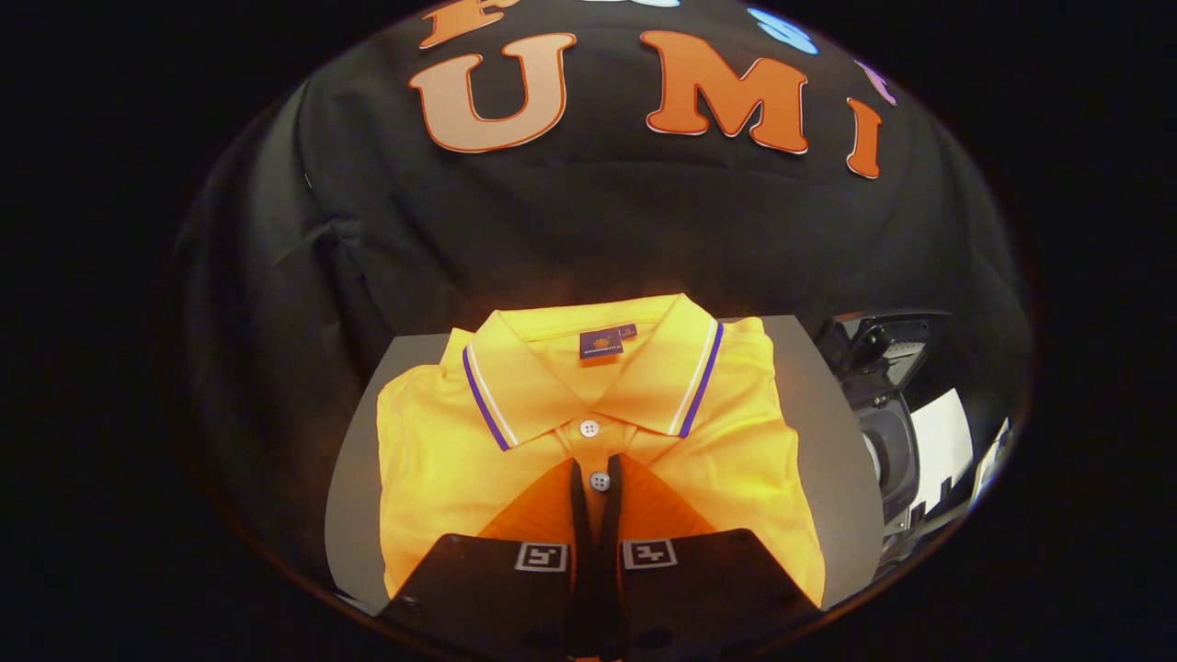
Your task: Put the clothes into the washing machine and then close the washing machine lid.
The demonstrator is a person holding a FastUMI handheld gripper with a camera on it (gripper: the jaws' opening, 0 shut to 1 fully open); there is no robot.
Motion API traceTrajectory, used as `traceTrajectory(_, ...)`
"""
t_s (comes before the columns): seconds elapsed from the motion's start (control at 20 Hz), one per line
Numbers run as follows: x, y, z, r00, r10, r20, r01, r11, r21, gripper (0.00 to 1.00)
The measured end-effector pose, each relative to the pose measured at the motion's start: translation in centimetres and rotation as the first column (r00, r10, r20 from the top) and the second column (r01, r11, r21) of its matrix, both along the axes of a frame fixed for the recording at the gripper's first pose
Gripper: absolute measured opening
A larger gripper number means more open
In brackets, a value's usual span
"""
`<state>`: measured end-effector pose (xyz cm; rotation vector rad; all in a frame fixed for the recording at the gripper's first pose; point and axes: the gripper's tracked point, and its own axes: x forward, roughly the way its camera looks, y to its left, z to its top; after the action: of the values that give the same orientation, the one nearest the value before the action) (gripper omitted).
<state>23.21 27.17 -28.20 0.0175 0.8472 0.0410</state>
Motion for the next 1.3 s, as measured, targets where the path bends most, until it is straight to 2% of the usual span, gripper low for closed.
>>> traceTrajectory(0.1,-0.1,-0.2,0.2,1.0,0.012,0.006,-0.012,1.0,-0.008,0.09)
traceTrajectory(0.4,0.4,-0.1,3.8,0.991,0.038,0.127,-0.042,0.999,0.034,0.08)
traceTrajectory(0.7,1.1,-0.5,8.5,0.966,0.067,0.251,-0.096,0.99,0.103,0.08)
traceTrajectory(0.8,0.8,-2.5,10.0,0.955,0.071,0.287,-0.114,0.984,0.135,0.08)
traceTrajectory(1.1,-1.0,-12.9,14.8,0.931,0.085,0.354,-0.167,0.964,0.205,0.08)
traceTrajectory(1.3,-1.4,-20.7,16.2,0.923,0.076,0.377,-0.163,0.965,0.206,0.08)
